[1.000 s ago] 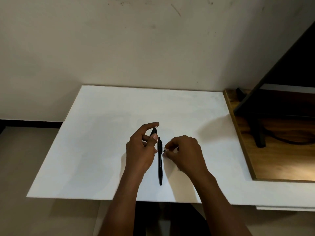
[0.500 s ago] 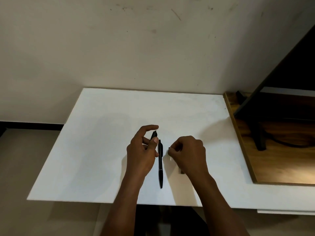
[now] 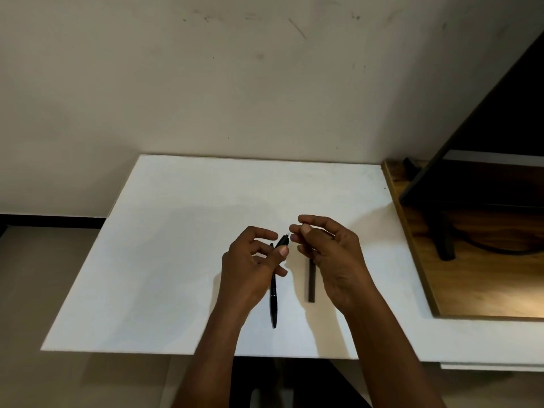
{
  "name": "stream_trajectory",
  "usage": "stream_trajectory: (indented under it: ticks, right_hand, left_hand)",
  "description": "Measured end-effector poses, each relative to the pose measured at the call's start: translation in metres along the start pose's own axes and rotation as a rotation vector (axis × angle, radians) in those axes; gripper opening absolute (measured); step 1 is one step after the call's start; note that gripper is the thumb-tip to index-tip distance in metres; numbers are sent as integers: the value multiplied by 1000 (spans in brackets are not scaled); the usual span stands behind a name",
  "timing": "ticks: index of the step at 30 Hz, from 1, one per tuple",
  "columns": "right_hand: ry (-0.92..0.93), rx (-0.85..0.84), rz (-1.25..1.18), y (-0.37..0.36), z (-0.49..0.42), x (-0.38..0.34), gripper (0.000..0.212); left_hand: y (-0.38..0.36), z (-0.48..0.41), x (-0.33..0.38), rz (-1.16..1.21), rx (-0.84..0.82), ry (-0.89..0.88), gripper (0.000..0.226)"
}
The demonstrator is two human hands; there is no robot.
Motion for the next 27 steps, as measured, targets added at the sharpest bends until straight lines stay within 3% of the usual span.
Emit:
stream_trajectory:
  ticks: [18,27]
  right_hand:
    - [54,-86,-11,-4,-3,5,14]
    - [119,-40,74,-3,-4,9,16]
  left_hand:
    - [3,0,3,-46,25,-19,17]
    - [-1,0,1,-19,63,8,14]
Point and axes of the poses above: each hand's wrist, its own z-axis away from the middle knuckle, its own y-axis out of the back of the hand, x = y × z, the point moved 4 cm from there along -z, towards the middle knuckle, and after that the axes turned 10 degrees about -y, right-handed, at the moved point
